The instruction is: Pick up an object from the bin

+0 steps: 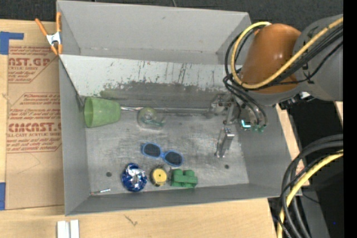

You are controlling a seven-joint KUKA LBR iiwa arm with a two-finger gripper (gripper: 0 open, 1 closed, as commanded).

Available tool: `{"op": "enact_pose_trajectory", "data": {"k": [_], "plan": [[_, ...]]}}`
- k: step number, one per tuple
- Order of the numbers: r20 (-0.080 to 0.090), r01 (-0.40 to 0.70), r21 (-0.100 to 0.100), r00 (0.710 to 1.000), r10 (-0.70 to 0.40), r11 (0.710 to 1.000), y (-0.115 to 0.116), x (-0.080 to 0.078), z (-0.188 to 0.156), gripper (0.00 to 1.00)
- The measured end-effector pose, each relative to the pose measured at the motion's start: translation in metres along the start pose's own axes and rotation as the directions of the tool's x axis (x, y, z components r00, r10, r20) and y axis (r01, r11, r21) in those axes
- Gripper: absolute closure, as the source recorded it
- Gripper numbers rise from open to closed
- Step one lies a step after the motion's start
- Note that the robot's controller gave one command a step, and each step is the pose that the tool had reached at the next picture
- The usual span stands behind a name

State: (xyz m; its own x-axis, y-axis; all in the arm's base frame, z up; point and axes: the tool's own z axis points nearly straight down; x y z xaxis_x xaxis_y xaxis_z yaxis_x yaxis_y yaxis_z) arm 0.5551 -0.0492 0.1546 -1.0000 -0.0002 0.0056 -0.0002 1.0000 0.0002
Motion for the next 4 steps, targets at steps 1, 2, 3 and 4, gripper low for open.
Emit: {"op": "enact_pose_trajectory", "data": {"k": [1,2,3,4], "plan": [[0.001,0.176,0.001,0.984,-0.176,0.984,0.07,0.043,0.075,0.0],[-0.017,0.171,0.001,0.985,-0.171,0.985,0.067,0.044,0.068,1.0],[0.017,0.169,0.003,0.985,-0.169,0.986,0.068,0.038,0.071,0.0],[0.022,0.278,0.008,0.96,-0.278,0.961,0.148,0.031,0.077,0.0]]}}
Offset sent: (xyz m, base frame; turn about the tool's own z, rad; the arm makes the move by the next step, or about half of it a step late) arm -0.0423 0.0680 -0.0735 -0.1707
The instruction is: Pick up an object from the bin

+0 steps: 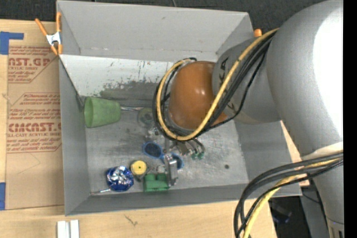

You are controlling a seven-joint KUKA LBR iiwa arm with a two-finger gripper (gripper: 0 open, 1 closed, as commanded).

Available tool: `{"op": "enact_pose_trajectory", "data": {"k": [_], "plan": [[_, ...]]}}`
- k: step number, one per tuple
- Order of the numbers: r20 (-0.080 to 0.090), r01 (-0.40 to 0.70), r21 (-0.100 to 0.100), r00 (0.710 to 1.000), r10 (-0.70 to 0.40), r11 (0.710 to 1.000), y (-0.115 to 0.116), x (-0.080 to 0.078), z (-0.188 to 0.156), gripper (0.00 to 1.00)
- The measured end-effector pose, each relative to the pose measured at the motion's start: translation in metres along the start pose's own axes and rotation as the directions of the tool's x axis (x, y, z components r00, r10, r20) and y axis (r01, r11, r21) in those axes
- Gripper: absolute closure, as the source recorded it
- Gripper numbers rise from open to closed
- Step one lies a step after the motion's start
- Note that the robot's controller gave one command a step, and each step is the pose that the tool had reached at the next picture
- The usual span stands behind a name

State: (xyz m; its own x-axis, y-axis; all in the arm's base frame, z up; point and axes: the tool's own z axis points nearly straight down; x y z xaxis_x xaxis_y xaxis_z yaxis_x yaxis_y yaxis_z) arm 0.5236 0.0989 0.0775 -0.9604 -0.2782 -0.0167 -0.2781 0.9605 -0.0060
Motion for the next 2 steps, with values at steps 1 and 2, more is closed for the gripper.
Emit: {"op": "enact_pose_trajectory", "data": {"k": [1,2], "plan": [[-0.03,-0.005,-0.001,1.0,0.005,1.0,-0.002,0.005,-0.002,1.0],[-0.005,0.127,-0.007,0.992,-0.127,0.992,0.023,-0.002,-0.136,1.0]]}}
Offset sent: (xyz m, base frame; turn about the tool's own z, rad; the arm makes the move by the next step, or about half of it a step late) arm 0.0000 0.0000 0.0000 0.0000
